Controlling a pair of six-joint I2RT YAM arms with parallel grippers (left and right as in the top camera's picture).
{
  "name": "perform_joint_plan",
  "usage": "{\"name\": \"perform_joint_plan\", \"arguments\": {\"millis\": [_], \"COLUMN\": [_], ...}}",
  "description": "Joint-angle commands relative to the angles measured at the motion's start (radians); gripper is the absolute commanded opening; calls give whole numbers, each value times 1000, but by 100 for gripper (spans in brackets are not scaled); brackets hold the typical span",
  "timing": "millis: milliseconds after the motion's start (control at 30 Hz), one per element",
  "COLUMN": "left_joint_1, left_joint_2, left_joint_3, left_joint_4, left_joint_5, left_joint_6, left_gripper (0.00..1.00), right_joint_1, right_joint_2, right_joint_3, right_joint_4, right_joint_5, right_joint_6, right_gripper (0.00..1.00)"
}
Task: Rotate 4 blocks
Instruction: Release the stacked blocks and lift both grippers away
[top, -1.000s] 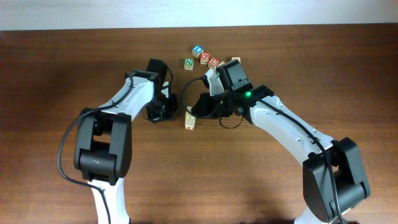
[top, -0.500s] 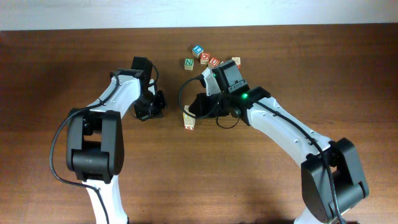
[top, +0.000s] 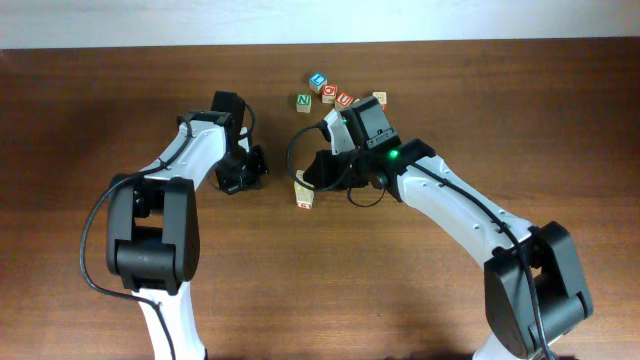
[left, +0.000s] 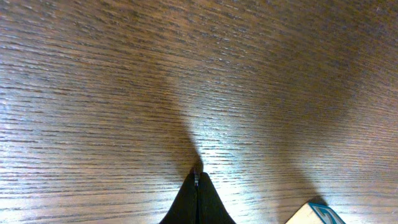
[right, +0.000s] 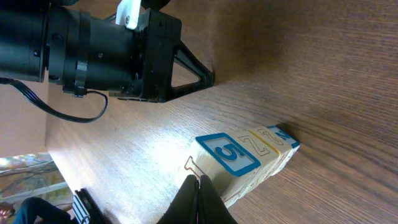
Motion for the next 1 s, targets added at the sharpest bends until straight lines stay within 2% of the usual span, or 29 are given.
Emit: {"name": "perform_joint_plan", "arguments": {"millis": [0,400,533,667,800,900,967], "left_joint_1": [2,2,11,34,37,37,37], "left_joint_2": [2,2,-19,-108,-273,-429,-521], "left_joint_3": [3,3,75,228,356,363,363], "left_joint_4": [-2,-7,-68,-194,-280,-294,-322], "left_joint_5": [-10,-10,-10,-56,-82,-82,-126], "left_joint_6": [-9,-8,58,136,319,426,452], "left_gripper": [0,0,0,0,0,0,0], "right_joint_1": [6,6,-8,-71,-152,-180,-180], "right_joint_2": [23,-16,-97,-208,-315,-381,-423], "right_joint_3": [29,61,93,181,301,373,395], "right_joint_4": [-18,-34,-58,-195,-433,-607,-699], "right_joint_5": [13,10,20,75,204,335,448], "right_joint_6": [-9,-23,-54,-122,-219,-280,-281], "right_gripper": [4,4,4,5,7,15,22]}}
